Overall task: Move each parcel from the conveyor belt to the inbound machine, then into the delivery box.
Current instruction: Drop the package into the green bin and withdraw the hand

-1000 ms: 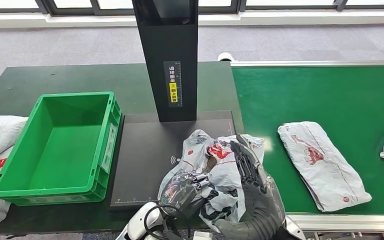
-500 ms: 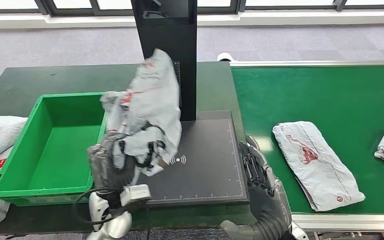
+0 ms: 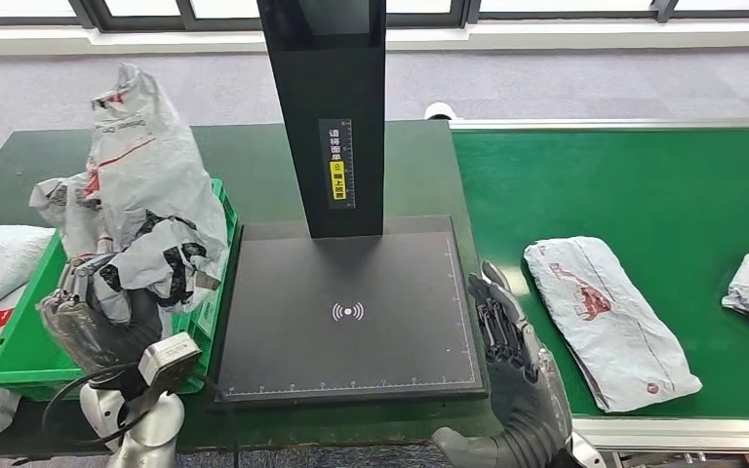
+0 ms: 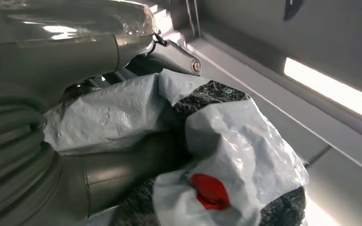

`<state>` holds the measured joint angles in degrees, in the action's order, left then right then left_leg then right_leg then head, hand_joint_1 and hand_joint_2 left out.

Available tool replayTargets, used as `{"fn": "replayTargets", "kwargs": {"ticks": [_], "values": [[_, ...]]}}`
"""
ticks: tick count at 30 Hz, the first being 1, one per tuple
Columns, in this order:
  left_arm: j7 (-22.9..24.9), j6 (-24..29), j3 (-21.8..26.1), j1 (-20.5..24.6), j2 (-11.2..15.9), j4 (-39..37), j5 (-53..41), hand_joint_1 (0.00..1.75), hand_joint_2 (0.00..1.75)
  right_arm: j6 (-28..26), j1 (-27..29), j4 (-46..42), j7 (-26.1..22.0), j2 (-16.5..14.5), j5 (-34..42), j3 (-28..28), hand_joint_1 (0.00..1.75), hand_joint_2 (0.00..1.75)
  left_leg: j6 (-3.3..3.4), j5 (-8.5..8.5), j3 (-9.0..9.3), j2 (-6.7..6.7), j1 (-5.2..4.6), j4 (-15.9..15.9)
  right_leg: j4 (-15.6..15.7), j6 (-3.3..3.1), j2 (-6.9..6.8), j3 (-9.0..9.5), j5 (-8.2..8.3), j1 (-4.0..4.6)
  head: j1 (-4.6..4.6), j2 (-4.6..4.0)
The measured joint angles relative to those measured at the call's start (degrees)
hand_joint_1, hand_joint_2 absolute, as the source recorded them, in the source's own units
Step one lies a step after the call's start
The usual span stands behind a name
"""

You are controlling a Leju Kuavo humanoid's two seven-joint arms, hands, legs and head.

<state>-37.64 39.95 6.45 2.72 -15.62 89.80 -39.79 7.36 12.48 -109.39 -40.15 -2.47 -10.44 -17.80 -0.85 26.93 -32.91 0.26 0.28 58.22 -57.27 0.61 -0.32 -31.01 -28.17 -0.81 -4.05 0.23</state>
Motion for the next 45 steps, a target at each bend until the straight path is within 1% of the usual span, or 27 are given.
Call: {"fn": "replayTargets", "kwargs": {"ticks": [3, 5, 8, 10, 11, 13, 14, 15, 17, 21, 26, 30, 35, 39, 41, 43, 45], "values": [[0.3, 0.0, 2.6, 0.6, -0.5, -0.4, -1.0, 1.75, 1.75, -0.3, -0.4, 0.0, 0.0, 0.0, -0.3, 0.0, 0.0, 1.75, -0.02, -0.02, 0.0, -0.02, 0.01, 0.0, 0.0, 0.0, -0.02, 0.0, 0.0, 0.01, 0.0, 0.0], [1.9, 0.0, 4.2, 1.3, -0.8, -1.2, -3.5, 1.75, 1.75, -0.7, -0.5, 0.0, 0.0, 0.0, -0.7, 0.0, 0.0, 1.75, -0.03, -0.02, 0.0, -0.02, 0.01, 0.0, 0.0, 0.0, -0.01, 0.0, 0.0, 0.0, -0.01, -0.01], [6.0, 0.0, 6.8, 2.8, -1.0, -3.8, -8.0, 1.75, 1.75, -1.0, -0.5, 0.0, 0.0, 0.0, -1.2, 0.0, 0.0, 1.75, -0.03, -0.02, 0.0, -0.01, 0.01, 0.0, 0.0, 0.0, -0.01, 0.01, 0.0, 0.0, -0.01, -0.01], [9.2, -0.2, 8.1, 4.0, -0.8, -6.6, -9.4, 1.75, 1.75, -1.0, -0.5, 0.0, 0.0, 0.0, -1.4, 0.0, 0.0, 1.75, -0.03, -0.02, 0.0, -0.01, 0.0, 0.0, 0.0, 0.0, -0.01, 0.01, 0.0, 0.0, -0.01, -0.01], [10.8, -0.6, 8.4, 4.5, -0.6, -8.3, -9.8, 1.64, 1.75, -1.1, -0.5, 0.0, 0.0, 0.0, -1.5, 0.0, 0.0, 1.75, -0.03, -0.02, 0.0, -0.02, 0.0, 0.0, 0.0, 0.0, -0.01, 0.01, 0.0, 0.0, -0.01, -0.01], [13.7, -1.5, 8.8, 5.3, 0.0, -11.6, -10.5, 0.78, 1.75, -1.0, -0.5, 0.0, 0.0, 0.0, -1.7, 0.0, 0.0, 1.75, -0.03, -0.02, 0.0, -0.01, 0.0, 0.0, 0.0, 0.0, -0.01, 0.01, 0.01, 0.0, -0.01, 0.0], [14.8, -2.0, 8.8, 5.6, 0.3, -13.2, -10.8, 0.34, 1.31, -1.0, -0.5, 0.0, 0.0, 0.0, -1.8, 0.0, 0.0, 1.75, -0.03, -0.02, 0.0, -0.01, 0.0, 0.0, 0.0, 0.0, -0.01, 0.01, 0.01, 0.0, -0.01, 0.01], [15.6, -2.3, 8.8, 5.9, 0.5, -14.7, -11.0, 0.0, 0.87, -0.9, -0.5, 0.0, 0.0, 0.0, -1.9, 0.0, 0.0, 1.75, -0.03, -0.02, 0.0, -0.01, 0.0, 0.0, 0.0, 0.0, 0.0, 0.01, 0.01, 0.0, -0.01, 0.01], [16.5, -2.5, 8.8, 6.1, 1.0, -17.1, -11.2, 0.0, 0.0, -0.7, -0.5, 0.0, 0.0, 0.0, -1.9, 0.0, 0.0, 1.75, -0.03, -0.02, 0.0, -0.01, 0.0, 0.0, 0.0, 0.0, 0.0, 0.01, 0.01, 0.0, -0.01, 0.01], [17.2, -2.2, 8.8, 6.2, 1.3, -19.0, -10.6, 0.0, 0.0, -0.2, -0.7, 0.1, 0.0, 0.0, -1.6, 0.0, 0.0, 1.75, -0.04, -0.02, -0.01, -0.01, 0.0, 0.0, 0.0, 0.0, 0.0, 0.0, 0.0, 0.0, -0.01, 0.0], [16.9, -1.6, 8.8, 5.9, 1.5, -19.2, -8.6, 0.0, 0.0, -0.1, -0.9, 0.3, 0.0, 0.0, -1.6, 0.0, 0.0, 1.75, -0.04, -0.02, -0.02, -0.01, 0.01, 0.0, 0.0, 0.0, 0.0, 0.0, 0.0, 0.0, -0.01, 0.0], [15.8, -1.4, 8.8, 4.5, 1.5, -17.4, -5.1, 0.0, 0.0, -0.2, -1.1, 0.5, 0.0, 0.0, -1.6, 0.0, 0.0, 1.75, -0.04, -0.02, -0.01, 0.0, 0.01, 0.0, 0.0, 0.0, 0.01, 0.0, 0.0, 0.0, -0.01, -0.01], [12.2, -1.2, 8.8, 2.2, 1.1, -13.3, 2.6, 0.0, 0.0, -0.5, -1.2, 0.6, 0.0, 0.0, -1.8, 0.0, 0.0, 1.75, -0.04, -0.02, -0.01, -0.02, 0.01, 0.0, 0.0, 0.0, -0.01, -0.01, 0.0, 0.0, -0.01, -0.01], [11.2, -1.1, 8.8, 1.5, 0.9, -11.5, 3.7, 0.0, 0.0, -0.6, -1.2, 0.6, 0.0, 0.0, -1.9, 0.0, 0.0, 1.75, -0.04, -0.02, -0.01, -0.02, 0.01, 0.0, 0.0, 0.0, 0.0, 0.0, 0.0, 0.0, -0.01, 0.0], [8.9, -0.8, 8.8, 1.0, 0.6, -10.5, 6.6, 0.0, 0.0, -0.8, -1.3, 0.7, 0.0, 0.0, -2.3, 0.0, 0.0, 1.75, -0.04, -0.02, -0.01, -0.01, 0.01, 0.0, 0.0, 0.0, 0.0, 0.0, 0.0, 0.0, -0.01, -0.01], [4.4, -0.3, 8.8, -0.2, -0.3, -7.9, 12.6, 0.0, 0.0, -1.8, -1.4, 1.2, 0.0, -0.2, -4.0, 0.1, 0.0, 1.75, -0.04, -0.02, -0.01, -0.01, 0.01, 0.0, 0.0, 0.0, 0.0, 0.0, 0.0, 0.0, -0.01, 0.0], [0.1, -0.1, 8.8, -1.9, -1.6, -3.8, 18.9, 0.0, 0.0, -4.6, -1.6, 2.7, 0.8, -0.9, -8.7, 1.1, 0.0, 1.75, -0.04, -0.02, -0.01, -0.01, 0.01, 0.0, 0.0, 0.0, 0.01, 0.0, 0.0, 0.0, -0.01, 0.01]]}}
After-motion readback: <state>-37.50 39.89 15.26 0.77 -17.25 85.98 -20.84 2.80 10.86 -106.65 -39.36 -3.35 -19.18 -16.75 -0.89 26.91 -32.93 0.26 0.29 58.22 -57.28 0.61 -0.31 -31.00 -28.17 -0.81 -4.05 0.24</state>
